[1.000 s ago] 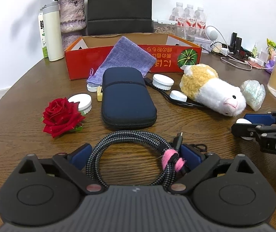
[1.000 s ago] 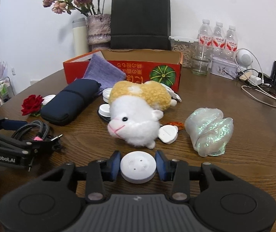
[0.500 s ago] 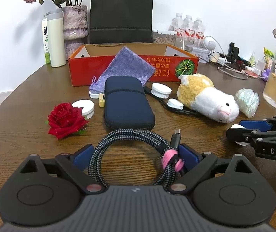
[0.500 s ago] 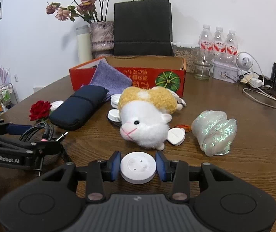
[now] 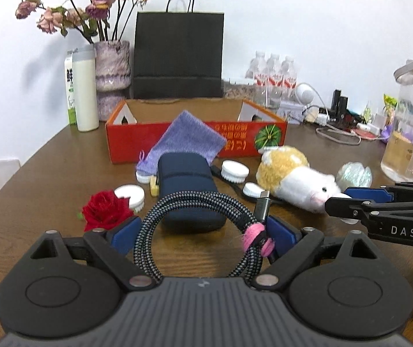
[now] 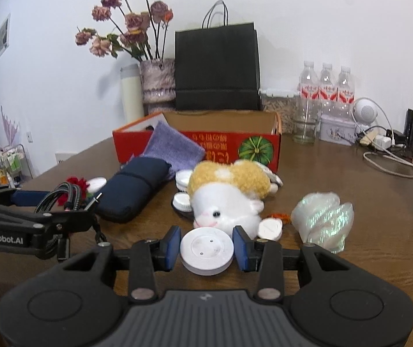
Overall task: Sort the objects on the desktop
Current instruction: 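Carry the cable and white lid into the cardboard box and release, then withdraw both grippers from the box back over the table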
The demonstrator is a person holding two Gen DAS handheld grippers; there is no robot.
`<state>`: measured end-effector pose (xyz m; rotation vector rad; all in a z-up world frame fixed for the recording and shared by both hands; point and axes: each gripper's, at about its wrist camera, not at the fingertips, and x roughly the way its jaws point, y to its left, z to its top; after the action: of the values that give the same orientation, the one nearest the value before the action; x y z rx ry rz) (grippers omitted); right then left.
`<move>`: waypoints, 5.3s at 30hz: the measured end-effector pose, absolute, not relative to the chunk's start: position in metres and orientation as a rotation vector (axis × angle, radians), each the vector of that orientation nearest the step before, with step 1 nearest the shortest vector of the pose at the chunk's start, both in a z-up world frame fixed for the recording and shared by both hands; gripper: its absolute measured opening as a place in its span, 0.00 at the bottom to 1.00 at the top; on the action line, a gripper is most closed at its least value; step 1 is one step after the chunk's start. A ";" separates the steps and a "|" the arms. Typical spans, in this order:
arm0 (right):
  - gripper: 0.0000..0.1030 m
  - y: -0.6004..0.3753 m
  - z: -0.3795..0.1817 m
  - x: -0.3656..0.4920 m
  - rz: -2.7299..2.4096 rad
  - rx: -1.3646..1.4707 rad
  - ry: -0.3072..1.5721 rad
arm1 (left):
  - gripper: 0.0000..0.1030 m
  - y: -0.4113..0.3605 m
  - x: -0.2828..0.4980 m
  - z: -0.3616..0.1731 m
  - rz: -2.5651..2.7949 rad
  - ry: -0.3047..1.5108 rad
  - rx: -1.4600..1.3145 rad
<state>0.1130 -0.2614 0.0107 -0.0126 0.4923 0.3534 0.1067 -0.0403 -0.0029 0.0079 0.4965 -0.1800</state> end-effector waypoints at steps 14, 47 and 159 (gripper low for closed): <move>0.37 -0.242 0.055 0.146 0.368 -0.008 0.360 | 0.90 -0.030 0.143 0.045 -0.176 0.347 -0.024; 0.37 -0.202 0.085 0.383 0.313 0.057 0.363 | 0.90 -0.024 0.378 0.059 -0.085 0.363 -0.138; 1.00 -0.206 0.076 0.216 0.302 0.001 0.390 | 1.00 -0.020 0.209 0.053 0.025 0.386 -0.100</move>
<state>0.2165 -0.2060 0.0764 0.0010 0.3904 0.3019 0.2089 -0.0199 0.0527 -0.0997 0.3865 0.0247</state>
